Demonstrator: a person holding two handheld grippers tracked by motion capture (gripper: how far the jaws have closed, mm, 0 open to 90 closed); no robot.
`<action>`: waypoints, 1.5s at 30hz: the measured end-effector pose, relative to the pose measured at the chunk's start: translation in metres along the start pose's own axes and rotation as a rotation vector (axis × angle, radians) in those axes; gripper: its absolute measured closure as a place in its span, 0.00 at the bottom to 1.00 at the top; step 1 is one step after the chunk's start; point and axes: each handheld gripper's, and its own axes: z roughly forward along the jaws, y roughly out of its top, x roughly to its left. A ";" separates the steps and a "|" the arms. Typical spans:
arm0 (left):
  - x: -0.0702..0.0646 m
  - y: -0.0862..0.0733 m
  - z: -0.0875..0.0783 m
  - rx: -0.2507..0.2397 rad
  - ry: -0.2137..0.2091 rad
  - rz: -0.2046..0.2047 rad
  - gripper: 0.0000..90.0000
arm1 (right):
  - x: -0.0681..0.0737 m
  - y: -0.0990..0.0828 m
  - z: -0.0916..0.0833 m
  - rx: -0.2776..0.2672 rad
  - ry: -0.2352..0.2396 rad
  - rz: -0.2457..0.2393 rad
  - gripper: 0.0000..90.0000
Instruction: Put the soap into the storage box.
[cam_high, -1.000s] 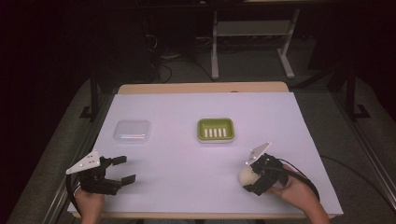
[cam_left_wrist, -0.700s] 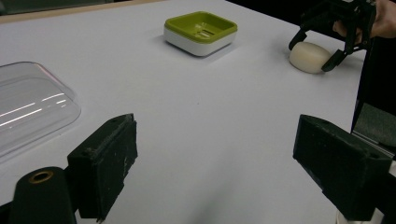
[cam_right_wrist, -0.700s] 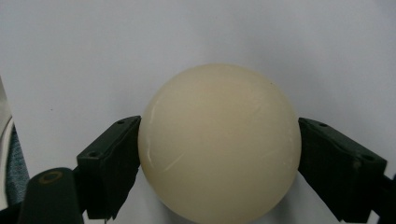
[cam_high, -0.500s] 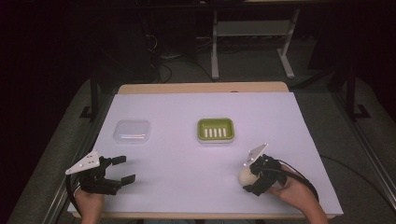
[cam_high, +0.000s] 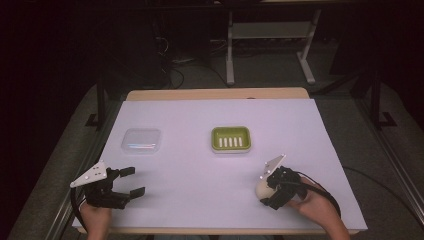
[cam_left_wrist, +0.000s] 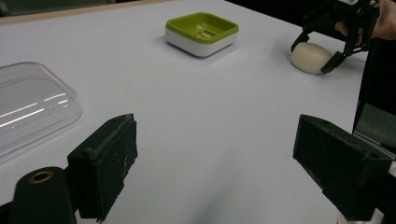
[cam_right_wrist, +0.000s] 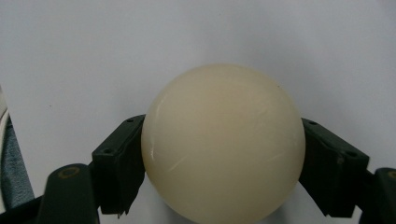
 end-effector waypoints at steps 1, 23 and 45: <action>-0.001 0.000 -0.001 -0.004 0.001 0.003 0.15 | 0.000 0.000 0.000 0.002 -0.002 -0.005 0.25; 0.001 -0.002 0.001 0.008 0.007 -0.011 0.15 | -0.023 0.029 -0.010 -0.036 0.044 0.027 0.25; 0.001 -0.002 0.001 0.014 0.011 -0.004 0.15 | -0.042 0.060 -0.015 -0.056 0.063 0.018 0.25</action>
